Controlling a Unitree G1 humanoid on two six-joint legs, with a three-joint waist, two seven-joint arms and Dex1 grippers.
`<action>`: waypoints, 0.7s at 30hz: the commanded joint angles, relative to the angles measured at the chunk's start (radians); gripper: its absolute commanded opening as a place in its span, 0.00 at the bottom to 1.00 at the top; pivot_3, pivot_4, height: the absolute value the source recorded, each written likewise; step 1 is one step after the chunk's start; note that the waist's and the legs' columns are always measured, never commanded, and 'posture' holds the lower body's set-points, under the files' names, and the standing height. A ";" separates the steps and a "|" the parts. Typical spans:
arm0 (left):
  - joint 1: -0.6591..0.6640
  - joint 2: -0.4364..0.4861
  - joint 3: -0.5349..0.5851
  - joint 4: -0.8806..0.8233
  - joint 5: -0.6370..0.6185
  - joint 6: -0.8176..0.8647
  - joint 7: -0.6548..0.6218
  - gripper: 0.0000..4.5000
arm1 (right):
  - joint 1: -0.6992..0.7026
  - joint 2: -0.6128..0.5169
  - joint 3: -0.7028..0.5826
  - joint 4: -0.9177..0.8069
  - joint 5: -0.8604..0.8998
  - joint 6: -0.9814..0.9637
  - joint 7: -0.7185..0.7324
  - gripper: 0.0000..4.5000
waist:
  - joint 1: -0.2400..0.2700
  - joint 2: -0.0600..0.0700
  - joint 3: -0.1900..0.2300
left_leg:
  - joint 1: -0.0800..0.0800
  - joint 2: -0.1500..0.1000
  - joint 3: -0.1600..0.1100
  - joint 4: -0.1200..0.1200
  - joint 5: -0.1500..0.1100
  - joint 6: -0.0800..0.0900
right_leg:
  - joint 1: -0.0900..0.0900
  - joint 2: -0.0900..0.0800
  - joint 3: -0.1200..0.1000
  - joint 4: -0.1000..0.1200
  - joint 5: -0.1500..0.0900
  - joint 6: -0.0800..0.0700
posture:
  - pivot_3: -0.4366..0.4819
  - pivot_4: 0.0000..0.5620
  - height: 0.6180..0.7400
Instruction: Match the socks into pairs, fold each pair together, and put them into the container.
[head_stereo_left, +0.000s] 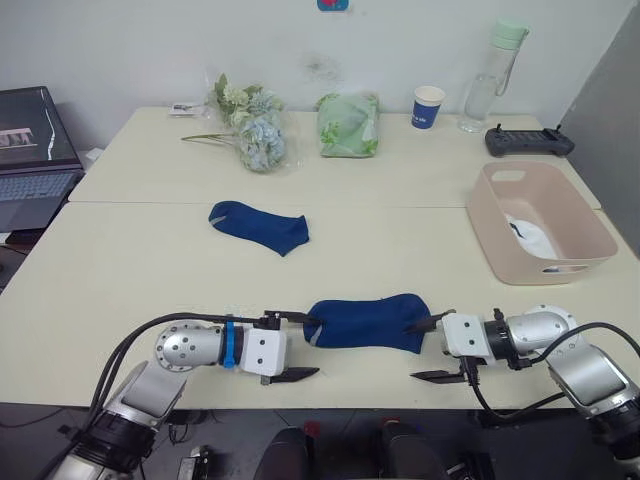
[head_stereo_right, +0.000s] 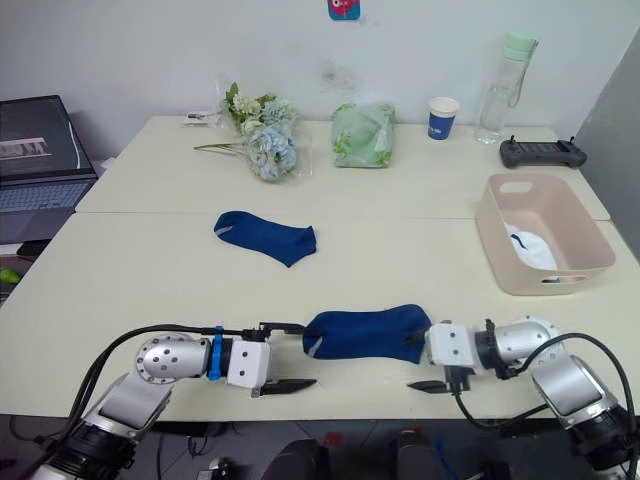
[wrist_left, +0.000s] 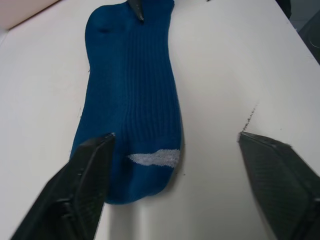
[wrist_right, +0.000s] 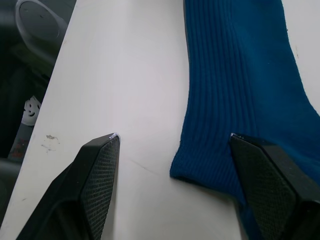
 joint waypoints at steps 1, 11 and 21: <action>-0.003 0.005 -0.022 0.031 0.046 0.004 0.017 0.57 | -0.015 -0.009 -0.008 0.028 -0.010 0.001 0.008 0.70 | 0.000 0.000 0.000 | 0.000 0.000 0.000 0.000 0.000 0.000 | 0.000 0.000 0.000 0.000 0.000 0.000 | 0.48 0.27 1.00; -0.013 0.004 -0.039 0.065 0.056 -0.014 0.037 0.00 | -0.014 0.013 -0.015 0.040 -0.010 0.036 -0.013 0.01 | 0.000 0.001 -0.001 | 0.003 0.000 0.000 0.000 0.000 0.000 | 0.002 0.000 0.000 0.001 0.000 0.000 | 0.48 0.27 1.00; 0.012 0.007 0.014 -0.088 -0.177 0.263 0.005 0.00 | -0.012 -0.009 -0.080 -0.074 0.120 0.157 0.015 0.01 | -0.001 0.001 -0.001 | 0.002 0.000 0.000 0.000 0.000 0.000 | 0.001 0.000 0.001 0.001 0.000 0.000 | 0.48 0.27 1.00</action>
